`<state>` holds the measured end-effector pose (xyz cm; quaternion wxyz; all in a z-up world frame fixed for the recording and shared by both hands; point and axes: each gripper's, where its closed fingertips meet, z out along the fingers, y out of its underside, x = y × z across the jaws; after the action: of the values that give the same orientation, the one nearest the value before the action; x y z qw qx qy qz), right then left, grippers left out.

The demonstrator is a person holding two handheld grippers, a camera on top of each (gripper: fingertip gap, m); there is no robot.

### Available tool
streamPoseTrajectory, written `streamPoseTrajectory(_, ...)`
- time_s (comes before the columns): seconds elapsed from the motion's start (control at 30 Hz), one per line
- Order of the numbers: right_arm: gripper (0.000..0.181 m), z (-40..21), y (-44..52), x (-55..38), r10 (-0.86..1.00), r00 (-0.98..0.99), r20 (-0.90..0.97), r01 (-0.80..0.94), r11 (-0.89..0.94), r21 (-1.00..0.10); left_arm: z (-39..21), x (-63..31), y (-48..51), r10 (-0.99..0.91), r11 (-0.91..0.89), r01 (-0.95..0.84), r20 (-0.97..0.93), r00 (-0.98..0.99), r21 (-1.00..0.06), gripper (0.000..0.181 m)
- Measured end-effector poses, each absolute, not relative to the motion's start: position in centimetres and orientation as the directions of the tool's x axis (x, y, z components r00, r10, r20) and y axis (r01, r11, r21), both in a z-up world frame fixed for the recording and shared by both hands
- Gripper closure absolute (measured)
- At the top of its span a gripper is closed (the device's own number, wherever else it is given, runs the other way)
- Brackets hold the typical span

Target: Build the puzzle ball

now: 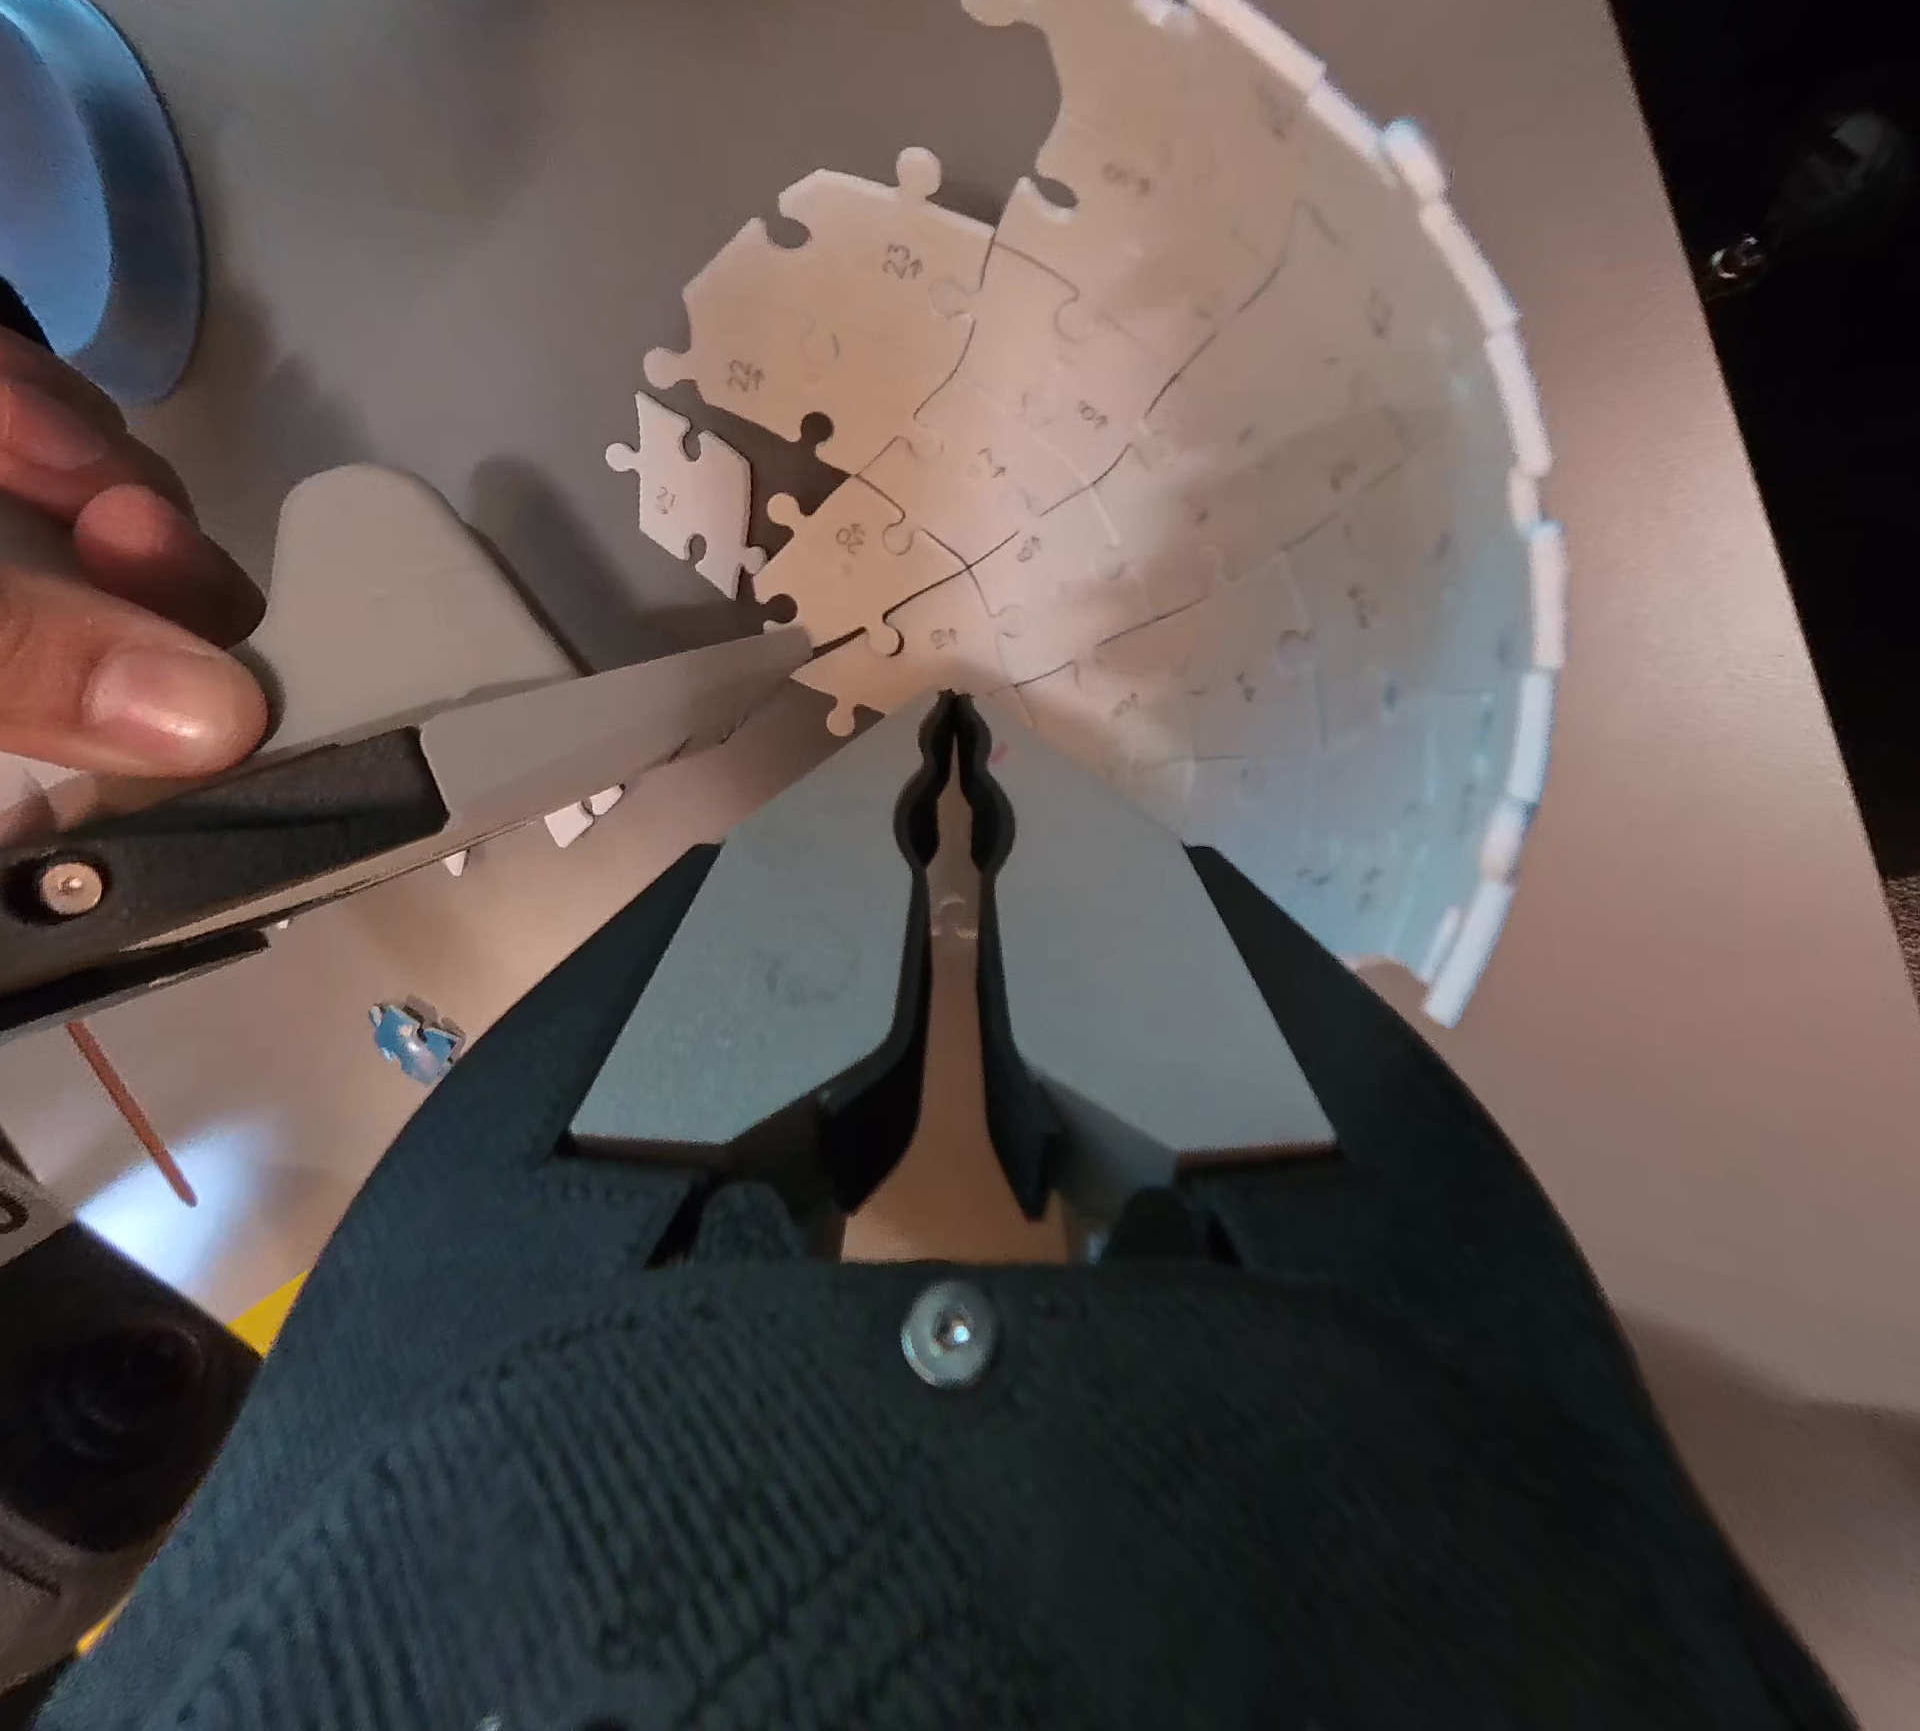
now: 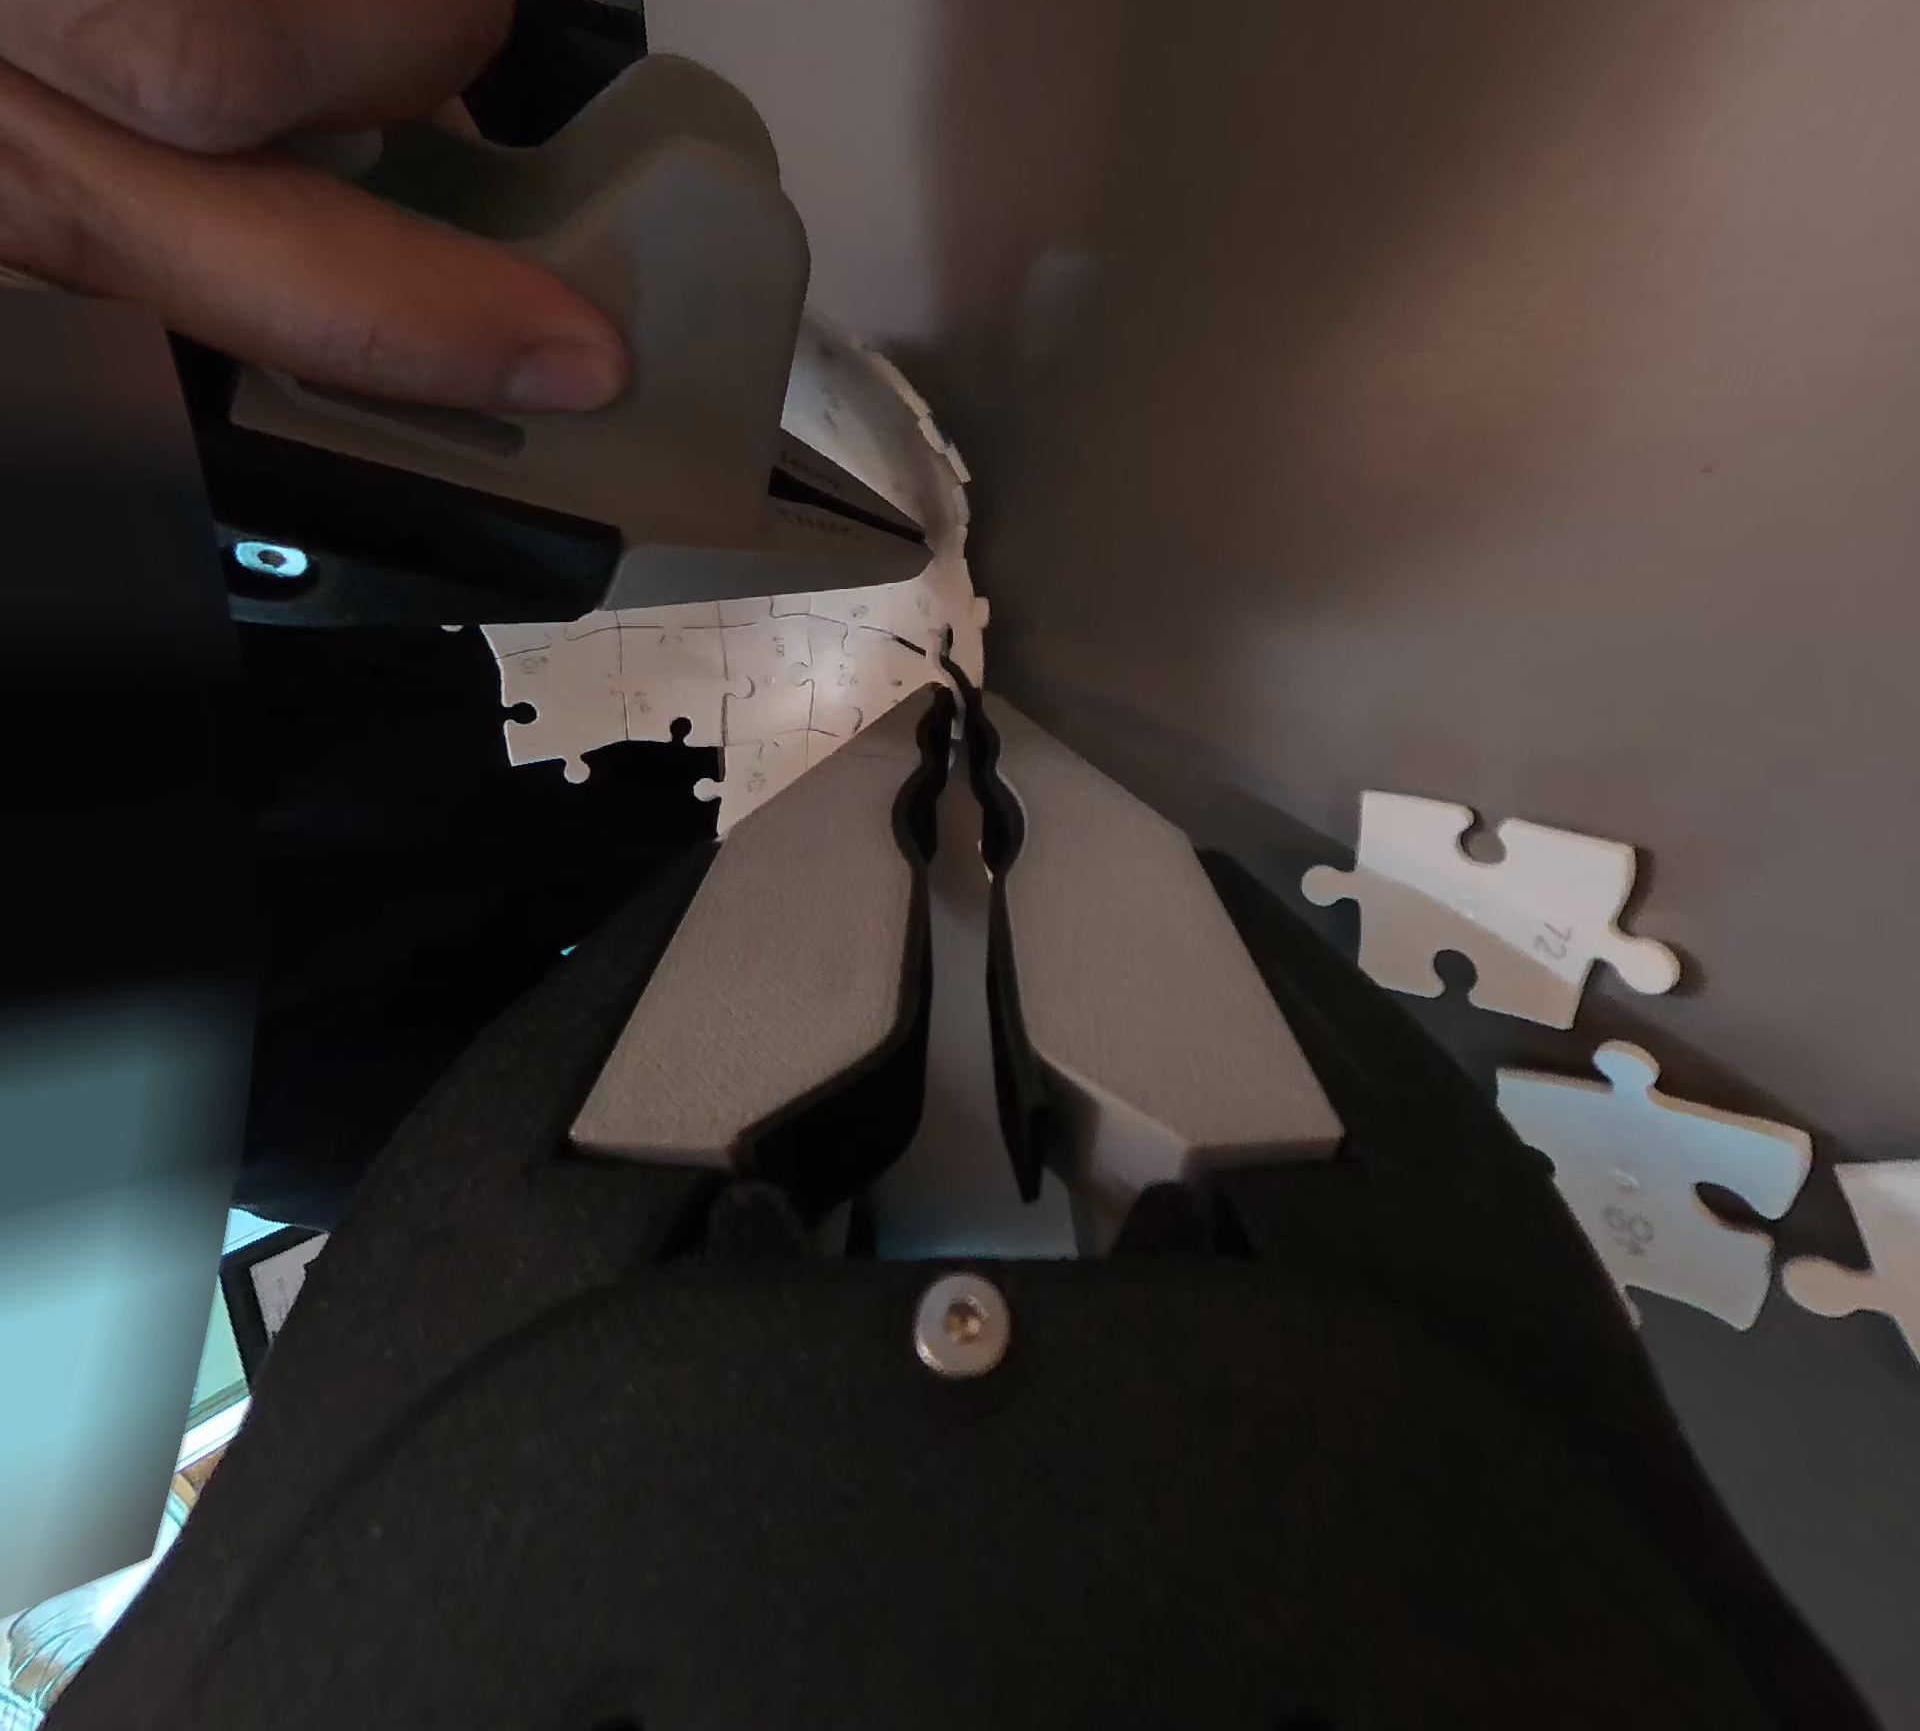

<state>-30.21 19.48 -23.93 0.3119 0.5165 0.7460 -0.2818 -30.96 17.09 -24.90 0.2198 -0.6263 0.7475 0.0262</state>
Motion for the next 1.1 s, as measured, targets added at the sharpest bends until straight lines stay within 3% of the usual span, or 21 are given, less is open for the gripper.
streamPoseTrajectory(0.5,0.181,-24.0,19.5,-30.2,0.622,-0.274,-0.733,0.945,0.315,-0.086,-24.0,-29.5,17.8,-0.916,0.226,-0.930,-0.388,-0.101,-0.291,0.181)
streamPoseTrajectory(1.1,0.181,-24.6,19.2,-30.2,0.619,-0.248,-0.745,0.948,0.313,-0.055,-25.0,-29.5,17.7,-0.929,0.232,-0.953,-0.336,-0.157,-0.196,0.181)
